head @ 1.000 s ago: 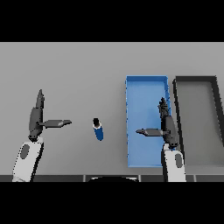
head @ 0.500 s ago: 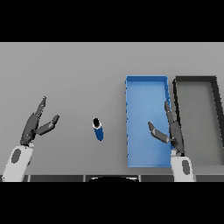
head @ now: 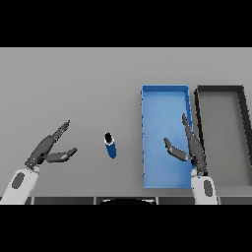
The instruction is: Pick up the blue pipe and place it into the blue bin.
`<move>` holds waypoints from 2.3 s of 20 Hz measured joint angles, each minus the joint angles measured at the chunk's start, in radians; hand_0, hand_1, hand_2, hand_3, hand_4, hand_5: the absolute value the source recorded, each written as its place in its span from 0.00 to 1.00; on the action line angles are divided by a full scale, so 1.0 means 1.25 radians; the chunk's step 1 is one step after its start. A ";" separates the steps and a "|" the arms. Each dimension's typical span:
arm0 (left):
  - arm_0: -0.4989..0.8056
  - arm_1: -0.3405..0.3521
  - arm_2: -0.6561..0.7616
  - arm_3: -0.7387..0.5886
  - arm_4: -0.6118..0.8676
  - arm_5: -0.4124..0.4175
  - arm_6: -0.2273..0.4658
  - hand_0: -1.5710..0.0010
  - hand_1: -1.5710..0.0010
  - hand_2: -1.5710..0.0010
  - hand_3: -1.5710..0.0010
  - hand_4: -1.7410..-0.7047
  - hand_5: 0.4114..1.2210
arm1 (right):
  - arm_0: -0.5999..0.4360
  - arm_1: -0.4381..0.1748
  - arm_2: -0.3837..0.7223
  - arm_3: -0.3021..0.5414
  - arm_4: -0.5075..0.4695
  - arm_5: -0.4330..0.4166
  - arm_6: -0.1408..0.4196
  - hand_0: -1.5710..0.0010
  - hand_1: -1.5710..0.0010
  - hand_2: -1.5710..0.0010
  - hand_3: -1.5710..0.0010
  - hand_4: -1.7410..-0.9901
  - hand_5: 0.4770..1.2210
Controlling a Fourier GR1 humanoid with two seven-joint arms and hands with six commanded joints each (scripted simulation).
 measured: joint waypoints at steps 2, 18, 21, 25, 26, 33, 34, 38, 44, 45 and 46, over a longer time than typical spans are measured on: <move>0.004 -0.023 -0.047 -0.027 -0.012 -0.018 0.039 1.00 1.00 1.00 1.00 0.61 0.11 | -0.003 -0.005 -0.006 0.009 -0.004 0.003 0.012 1.00 1.00 1.00 1.00 0.77 0.19; -0.115 -0.256 -0.185 0.092 -0.131 0.013 0.081 1.00 1.00 1.00 1.00 0.60 0.06 | 0.005 0.008 -0.002 -0.008 -0.003 -0.002 0.045 1.00 1.00 1.00 1.00 0.71 0.21; -0.136 -0.273 -0.197 0.137 -0.169 0.028 0.082 1.00 1.00 1.00 1.00 0.66 0.02 | 0.020 0.006 -0.002 -0.015 -0.007 0.003 0.015 1.00 1.00 1.00 1.00 0.69 0.22; -0.152 -0.310 -0.203 0.178 -0.170 0.025 0.060 1.00 1.00 1.00 1.00 0.63 0.04 | 0.022 -0.005 -0.008 -0.016 -0.001 -0.001 0.007 1.00 1.00 1.00 1.00 0.71 0.23; -0.156 -0.323 -0.205 0.186 -0.174 0.031 0.051 1.00 1.00 1.00 1.00 0.61 0.06 | 0.031 -0.008 -0.009 -0.018 -0.001 0.000 -0.002 1.00 1.00 1.00 1.00 0.71 0.23; -0.147 -0.390 -0.182 0.203 -0.109 0.031 0.023 0.49 0.42 0.36 0.34 0.24 0.69 | 0.015 -0.006 -0.014 -0.010 -0.014 0.005 0.014 1.00 1.00 1.00 1.00 0.69 0.24; -0.154 -0.394 -0.182 0.201 -0.106 0.026 0.042 0.39 0.33 0.29 0.29 0.19 0.75 | 0.017 -0.003 -0.013 -0.007 -0.014 0.007 0.009 1.00 1.00 1.00 1.00 0.68 0.25; -0.139 -0.395 -0.202 0.183 -0.134 0.039 0.012 0.16 0.14 0.12 0.12 0.22 0.90 | 0.015 0.003 -0.012 -0.002 -0.019 0.007 0.012 1.00 1.00 1.00 1.00 0.69 0.23; -0.155 -0.418 -0.182 0.141 -0.150 0.052 -0.038 0.04 0.04 0.03 0.03 0.26 0.97 | 0.012 0.002 -0.016 -0.009 -0.035 0.017 0.016 1.00 1.00 1.00 1.00 0.68 0.21; -0.163 -0.425 -0.175 0.128 -0.144 0.049 -0.040 0.03 0.03 0.02 0.03 0.26 0.98 | -0.002 0.003 -0.018 0.001 -0.033 0.013 0.035 1.00 1.00 1.00 1.00 0.69 0.21; -0.159 -0.430 -0.183 0.092 -0.146 0.049 -0.035 0.03 0.02 0.02 0.02 0.26 0.98 | -0.008 0.001 -0.019 0.008 -0.027 0.009 0.038 1.00 1.00 1.00 1.00 0.69 0.22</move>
